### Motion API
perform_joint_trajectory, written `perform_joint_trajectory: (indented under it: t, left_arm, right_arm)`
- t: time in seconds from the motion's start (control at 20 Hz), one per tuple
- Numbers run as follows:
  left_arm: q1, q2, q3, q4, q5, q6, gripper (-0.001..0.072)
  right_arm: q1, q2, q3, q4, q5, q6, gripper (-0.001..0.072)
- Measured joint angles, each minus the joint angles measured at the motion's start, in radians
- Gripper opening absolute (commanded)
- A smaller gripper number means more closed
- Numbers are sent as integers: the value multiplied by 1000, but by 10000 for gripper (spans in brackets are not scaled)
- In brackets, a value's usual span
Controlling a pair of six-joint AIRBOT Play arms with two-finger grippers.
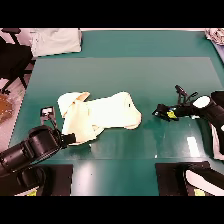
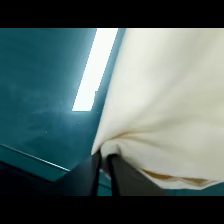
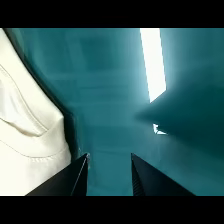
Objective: Fold the shirts.
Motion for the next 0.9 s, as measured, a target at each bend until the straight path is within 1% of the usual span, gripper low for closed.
perform_joint_trajectory:
  t: [0.05, 0.1, 0.2, 0.4, 0.5, 0.6, 0.7, 0.8, 0.9]
  left_arm:
    - [-4, 4, 20, 23, 6, 1, 500]
    - [-7, 6, 48, 45, 11, 15, 500]
    - [-11, 10, 107, 81, 39, 72, 498]
    - [-14, -13, 177, 100, 191, 212, 498]
    - [-14, -70, 190, 79, 258, 289, 497]
    - [-9, -164, 200, 38, 309, 383, 498]
    - [9, -286, 224, -20, 320, 479, 499]
    - [27, -394, 264, -68, 298, 558, 500]
    - [34, -463, 299, -106, 284, 617, 504]
  right_arm:
    - [0, 12, 0, 0, -4, 0, 403]
    - [0, 24, 0, 0, -10, 0, 440]
    - [0, 43, 0, 0, -18, -3, 444]
    - [0, 47, 0, 0, -21, -8, 444]
    - [0, 38, 0, 0, -14, -8, 444]
    - [0, 29, 0, 0, -1, -9, 444]
    - [0, 25, 0, 0, 7, -10, 444]
    - [0, 23, 0, 0, 24, -13, 444]
    - [0, 22, 0, -1, 35, -18, 444]
